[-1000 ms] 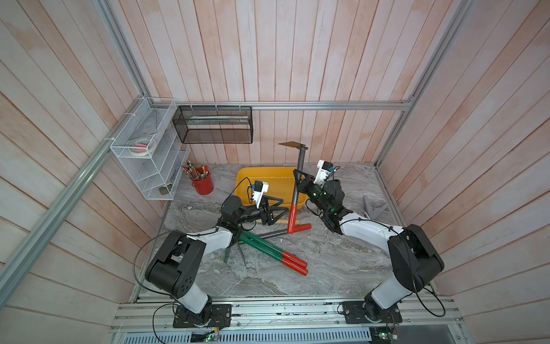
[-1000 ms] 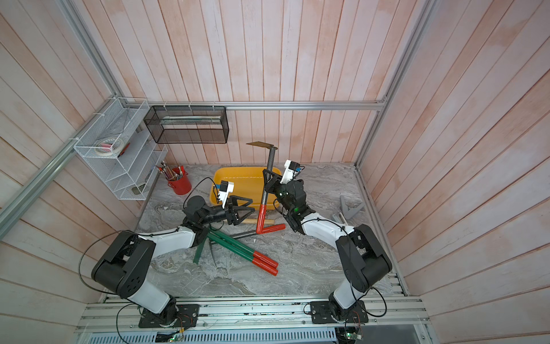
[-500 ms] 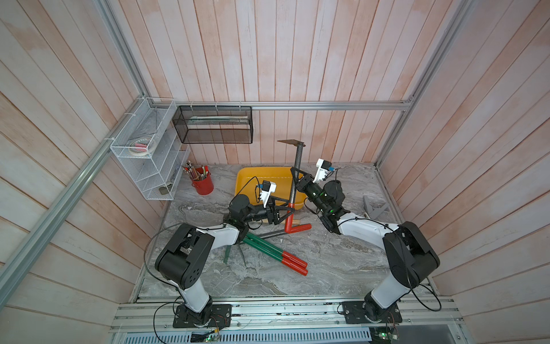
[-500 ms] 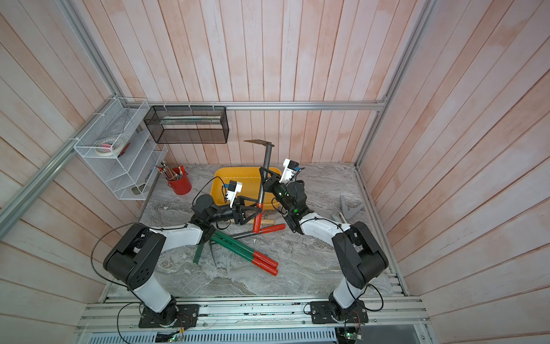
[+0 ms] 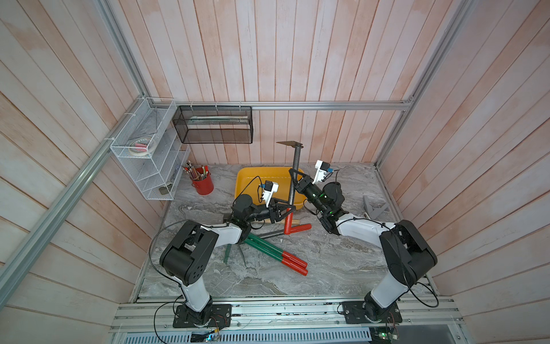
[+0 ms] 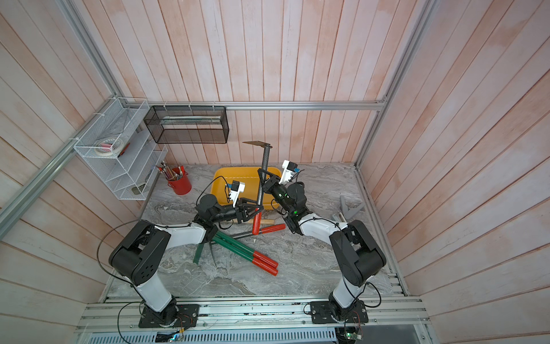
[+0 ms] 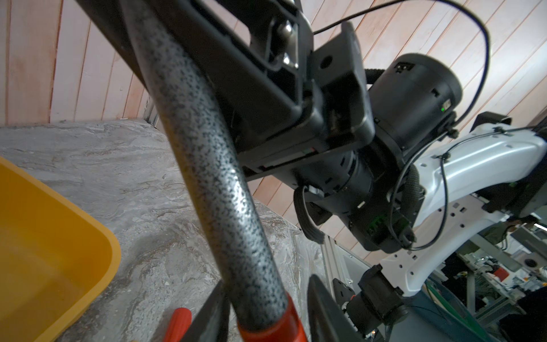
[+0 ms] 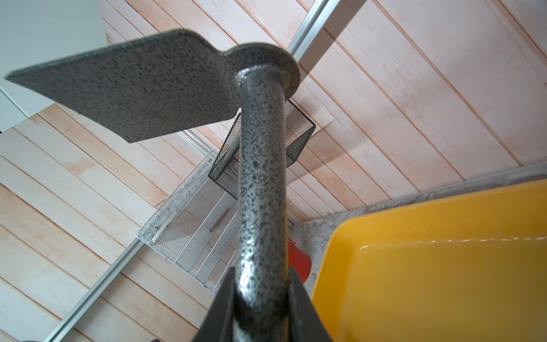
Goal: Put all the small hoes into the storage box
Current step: Place the hoe in the storage box.
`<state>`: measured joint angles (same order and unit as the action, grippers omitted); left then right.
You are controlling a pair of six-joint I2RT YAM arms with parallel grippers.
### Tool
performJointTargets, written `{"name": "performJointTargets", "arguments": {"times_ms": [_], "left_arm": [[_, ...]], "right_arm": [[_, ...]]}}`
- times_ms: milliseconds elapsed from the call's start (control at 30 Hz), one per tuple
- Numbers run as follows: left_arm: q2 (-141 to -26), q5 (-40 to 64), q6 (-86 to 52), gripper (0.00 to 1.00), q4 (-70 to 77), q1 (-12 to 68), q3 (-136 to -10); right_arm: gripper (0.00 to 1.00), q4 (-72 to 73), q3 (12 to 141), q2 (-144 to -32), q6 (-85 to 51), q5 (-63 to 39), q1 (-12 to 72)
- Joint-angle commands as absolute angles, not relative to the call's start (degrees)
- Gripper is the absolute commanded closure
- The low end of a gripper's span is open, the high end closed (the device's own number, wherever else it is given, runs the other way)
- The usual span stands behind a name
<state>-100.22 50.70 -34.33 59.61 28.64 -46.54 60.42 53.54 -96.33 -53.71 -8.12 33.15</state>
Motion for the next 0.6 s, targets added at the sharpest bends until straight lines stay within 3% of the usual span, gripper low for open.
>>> {"name": "performJointTargets", "arguments": {"times_ms": [0,200,333,500,567], "left_arm": [[-101.31,51.27,-34.69,0.59,60.28,28.98,-48.60],[-101.95,52.06,-35.77,0.58,61.07,29.18,-49.04],[-102.35,53.25,-36.03,0.65,60.71,29.22,-49.63],[-102.66,54.83,-35.88,0.99,59.29,29.24,-50.67],[-102.05,53.97,-35.07,1.00,58.33,29.17,-50.37]], "right_arm": [[1.00,69.52,53.52,-96.14,-55.82,-9.79,32.85],[1.00,71.92,53.45,-96.91,-56.39,-11.52,32.86],[1.00,72.68,52.97,-96.77,-55.69,-12.35,32.63],[1.00,74.09,51.96,-97.02,-55.35,-13.58,32.11],[1.00,75.49,50.79,-96.99,-55.62,-13.57,31.78]]}}
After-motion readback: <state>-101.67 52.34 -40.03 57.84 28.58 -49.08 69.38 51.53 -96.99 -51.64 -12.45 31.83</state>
